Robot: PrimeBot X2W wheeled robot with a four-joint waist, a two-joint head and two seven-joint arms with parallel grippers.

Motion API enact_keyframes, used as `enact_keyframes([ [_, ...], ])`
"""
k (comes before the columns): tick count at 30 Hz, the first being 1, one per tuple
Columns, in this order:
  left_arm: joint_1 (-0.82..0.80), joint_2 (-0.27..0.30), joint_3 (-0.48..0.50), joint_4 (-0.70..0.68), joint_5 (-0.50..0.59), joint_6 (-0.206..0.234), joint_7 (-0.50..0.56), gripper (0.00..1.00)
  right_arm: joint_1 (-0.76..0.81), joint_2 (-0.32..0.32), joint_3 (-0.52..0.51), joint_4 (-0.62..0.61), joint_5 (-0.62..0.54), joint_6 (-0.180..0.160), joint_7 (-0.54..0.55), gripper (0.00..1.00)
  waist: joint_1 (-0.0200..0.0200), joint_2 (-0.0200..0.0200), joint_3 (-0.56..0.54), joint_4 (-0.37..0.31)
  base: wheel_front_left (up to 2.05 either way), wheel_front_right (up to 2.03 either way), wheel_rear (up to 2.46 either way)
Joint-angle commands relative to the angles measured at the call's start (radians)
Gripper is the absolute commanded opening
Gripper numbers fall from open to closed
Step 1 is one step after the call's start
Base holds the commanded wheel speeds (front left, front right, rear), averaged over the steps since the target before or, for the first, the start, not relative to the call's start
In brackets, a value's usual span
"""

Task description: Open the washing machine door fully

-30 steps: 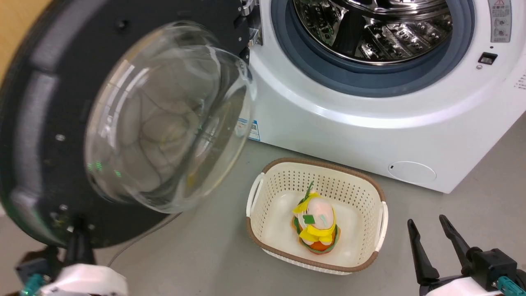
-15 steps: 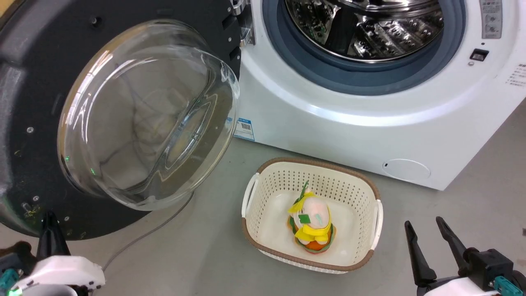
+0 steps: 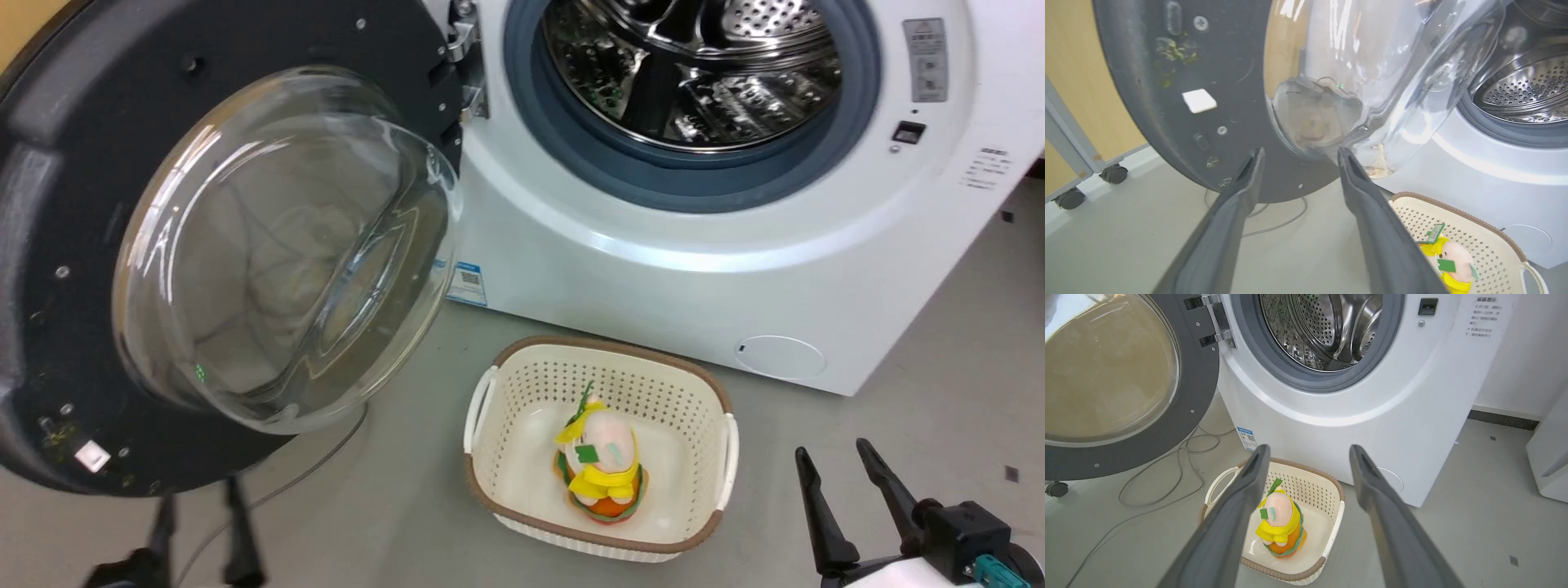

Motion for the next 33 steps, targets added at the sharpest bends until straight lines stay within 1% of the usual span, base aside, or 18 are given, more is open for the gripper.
enact_keyframes([
  [1,0.011,-0.008,-0.022,-0.018,0.02,-0.009,-0.001,1.0,-0.006,0.002,0.001,0.003,0.003,0.001,-0.007,1.0,0.0,-0.0001,-0.006,-0.011,0.0,0.0,0.0],
  [6,0.019,-0.035,-0.097,-0.064,0.033,-0.034,-0.001,1.0,-0.001,0.002,0.001,0.0,-0.001,0.001,-0.007,1.0,0.0,-0.0001,-0.018,-0.049,0.0,0.0,0.0],
  [15,-0.019,-0.048,-0.185,-0.082,0.088,-0.033,-0.001,1.0,0.02,0.002,-0.016,-0.036,-0.014,0.001,0.003,1.0,0.0,-0.0001,-0.048,-0.13,0.0,0.0,0.0],
  [24,-0.06,-0.022,-0.215,-0.035,0.129,-0.043,0.0,1.0,0.049,0.002,-0.022,-0.092,-0.015,0.001,0.027,1.0,0.0,-0.0001,-0.071,-0.203,0.0,0.0,0.0],
  [33,-0.071,-0.003,-0.223,-0.003,0.131,-0.043,0.012,1.0,0.066,0.002,-0.018,-0.107,-0.008,0.001,0.036,1.0,0.0,-0.0001,-0.071,-0.236,0.0,0.0,0.0],
])
